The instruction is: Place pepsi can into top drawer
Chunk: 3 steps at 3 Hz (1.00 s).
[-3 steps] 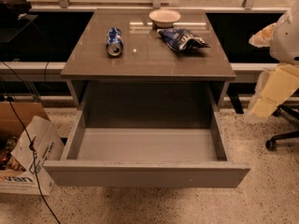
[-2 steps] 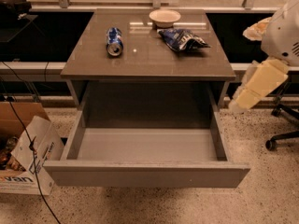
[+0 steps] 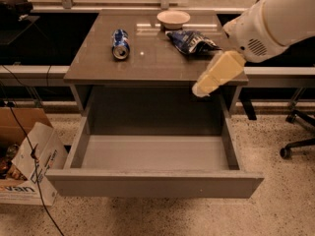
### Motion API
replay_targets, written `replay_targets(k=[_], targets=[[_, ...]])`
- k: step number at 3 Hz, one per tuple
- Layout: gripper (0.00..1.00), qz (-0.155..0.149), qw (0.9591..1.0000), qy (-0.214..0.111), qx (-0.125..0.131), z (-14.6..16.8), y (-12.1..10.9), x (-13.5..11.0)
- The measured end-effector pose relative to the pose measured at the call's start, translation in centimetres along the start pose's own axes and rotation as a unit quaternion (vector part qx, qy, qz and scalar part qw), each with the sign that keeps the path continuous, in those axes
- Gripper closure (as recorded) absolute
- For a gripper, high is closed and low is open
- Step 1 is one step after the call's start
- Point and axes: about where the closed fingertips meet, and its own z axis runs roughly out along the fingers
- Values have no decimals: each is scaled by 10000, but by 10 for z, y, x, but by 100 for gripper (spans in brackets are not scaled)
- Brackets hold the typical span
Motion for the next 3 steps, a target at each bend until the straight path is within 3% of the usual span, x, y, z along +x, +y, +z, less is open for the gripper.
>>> replay_targets(k=[1, 2, 3], targets=[[0, 223, 9994, -211, -159, 34, -8, -14], [0, 233, 9994, -210, -171, 36, -8, -13], [0, 369, 9986, -330, -196, 59, -4, -24]])
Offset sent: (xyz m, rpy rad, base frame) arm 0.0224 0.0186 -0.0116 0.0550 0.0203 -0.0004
